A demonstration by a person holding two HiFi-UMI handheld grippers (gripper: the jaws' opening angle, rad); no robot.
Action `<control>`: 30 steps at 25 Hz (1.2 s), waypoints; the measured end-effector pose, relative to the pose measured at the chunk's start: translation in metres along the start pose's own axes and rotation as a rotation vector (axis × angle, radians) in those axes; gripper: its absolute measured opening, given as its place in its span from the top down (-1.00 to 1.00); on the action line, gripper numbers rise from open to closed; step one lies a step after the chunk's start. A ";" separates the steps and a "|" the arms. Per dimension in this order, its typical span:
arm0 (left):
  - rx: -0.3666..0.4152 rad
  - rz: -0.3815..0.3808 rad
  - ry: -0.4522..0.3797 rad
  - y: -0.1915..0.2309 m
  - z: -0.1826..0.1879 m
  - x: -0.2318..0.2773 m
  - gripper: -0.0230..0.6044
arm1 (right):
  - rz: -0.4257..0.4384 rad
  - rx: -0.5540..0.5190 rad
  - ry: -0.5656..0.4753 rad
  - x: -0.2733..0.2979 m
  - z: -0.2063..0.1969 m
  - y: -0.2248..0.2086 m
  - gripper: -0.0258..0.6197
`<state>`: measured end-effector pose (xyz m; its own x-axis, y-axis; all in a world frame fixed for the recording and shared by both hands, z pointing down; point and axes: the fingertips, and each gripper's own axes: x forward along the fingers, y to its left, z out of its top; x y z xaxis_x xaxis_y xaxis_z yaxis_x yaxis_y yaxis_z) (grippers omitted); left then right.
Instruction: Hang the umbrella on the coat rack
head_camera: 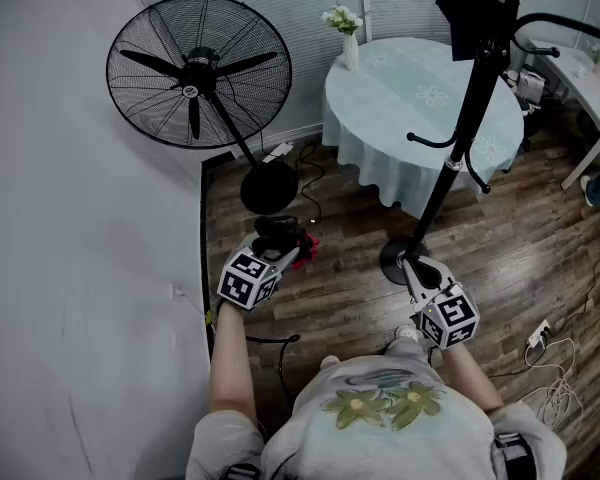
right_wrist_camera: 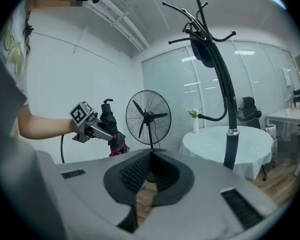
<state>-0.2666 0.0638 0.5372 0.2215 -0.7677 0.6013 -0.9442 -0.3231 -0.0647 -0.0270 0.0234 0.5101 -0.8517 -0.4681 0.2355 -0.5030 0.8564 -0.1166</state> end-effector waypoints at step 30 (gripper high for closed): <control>0.003 -0.028 -0.018 -0.028 0.067 0.083 0.21 | 0.048 -0.090 0.000 0.019 0.018 -0.065 0.91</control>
<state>-0.2057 -0.0281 0.5356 0.2518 -0.7683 0.5885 -0.9370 -0.3456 -0.0504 -0.0131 -0.0449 0.5045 -0.8743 -0.4265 0.2316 -0.4467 0.8938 -0.0405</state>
